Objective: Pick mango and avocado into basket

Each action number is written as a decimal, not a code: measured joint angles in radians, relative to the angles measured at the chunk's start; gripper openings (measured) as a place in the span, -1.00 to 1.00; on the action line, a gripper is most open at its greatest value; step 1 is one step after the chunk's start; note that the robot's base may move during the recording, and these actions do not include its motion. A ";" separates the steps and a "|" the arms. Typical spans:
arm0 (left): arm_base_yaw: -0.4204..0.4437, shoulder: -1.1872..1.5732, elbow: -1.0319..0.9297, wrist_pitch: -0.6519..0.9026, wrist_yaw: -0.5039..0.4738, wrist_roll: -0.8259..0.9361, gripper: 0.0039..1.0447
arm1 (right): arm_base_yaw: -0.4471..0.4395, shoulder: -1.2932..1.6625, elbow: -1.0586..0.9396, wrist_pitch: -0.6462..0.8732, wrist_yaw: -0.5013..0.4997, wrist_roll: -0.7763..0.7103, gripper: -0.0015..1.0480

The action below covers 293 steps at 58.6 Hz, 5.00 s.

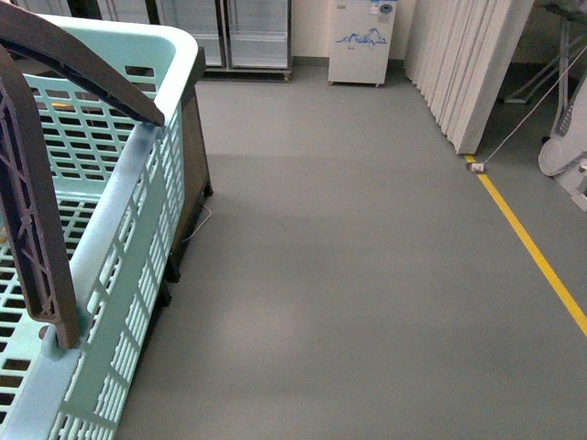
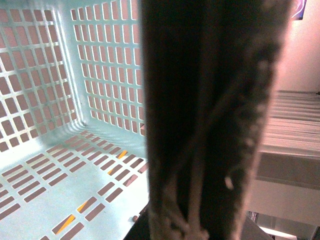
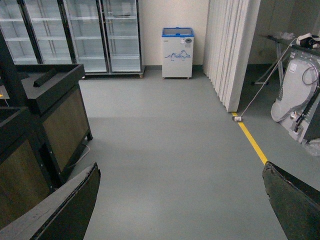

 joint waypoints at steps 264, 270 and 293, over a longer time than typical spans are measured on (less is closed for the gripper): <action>-0.050 0.690 0.525 -0.064 0.156 0.484 -0.89 | -0.001 0.000 0.000 0.000 -0.001 0.000 0.85; -0.097 0.835 0.688 -0.092 0.236 0.484 -0.89 | -0.001 0.000 0.000 0.000 -0.001 0.000 0.85; -0.291 1.024 0.937 -0.154 0.336 0.488 -0.89 | -0.001 0.000 0.000 0.000 -0.001 0.000 0.85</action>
